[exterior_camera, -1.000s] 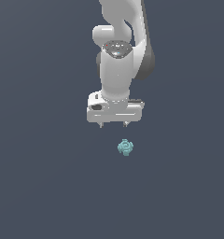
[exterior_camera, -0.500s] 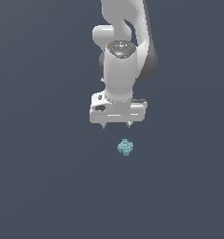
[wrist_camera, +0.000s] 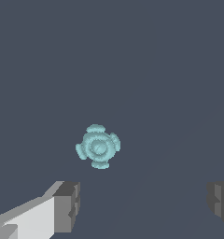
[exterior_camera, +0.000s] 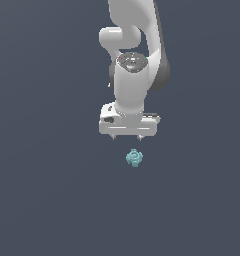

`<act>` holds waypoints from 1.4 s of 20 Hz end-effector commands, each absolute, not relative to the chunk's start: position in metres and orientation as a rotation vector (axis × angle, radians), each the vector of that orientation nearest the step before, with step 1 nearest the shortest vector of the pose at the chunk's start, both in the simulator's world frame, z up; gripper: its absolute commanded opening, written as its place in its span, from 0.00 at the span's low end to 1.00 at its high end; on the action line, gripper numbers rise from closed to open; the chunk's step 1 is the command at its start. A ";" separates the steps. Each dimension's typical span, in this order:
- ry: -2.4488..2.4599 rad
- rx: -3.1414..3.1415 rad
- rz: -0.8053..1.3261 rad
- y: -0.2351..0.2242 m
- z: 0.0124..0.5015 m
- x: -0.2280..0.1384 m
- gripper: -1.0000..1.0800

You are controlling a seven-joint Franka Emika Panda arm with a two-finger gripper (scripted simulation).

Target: Pick up the object and move it to a goal position.

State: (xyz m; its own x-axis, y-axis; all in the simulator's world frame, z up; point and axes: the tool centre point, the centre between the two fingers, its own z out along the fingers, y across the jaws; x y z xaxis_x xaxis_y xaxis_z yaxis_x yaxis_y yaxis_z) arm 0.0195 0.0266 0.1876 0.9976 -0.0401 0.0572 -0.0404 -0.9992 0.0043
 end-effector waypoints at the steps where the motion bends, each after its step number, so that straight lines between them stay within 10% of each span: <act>1: -0.133 3.135 0.082 0.030 0.180 0.021 0.96; 28: -0.944 2.997 0.002 0.068 0.092 0.029 0.96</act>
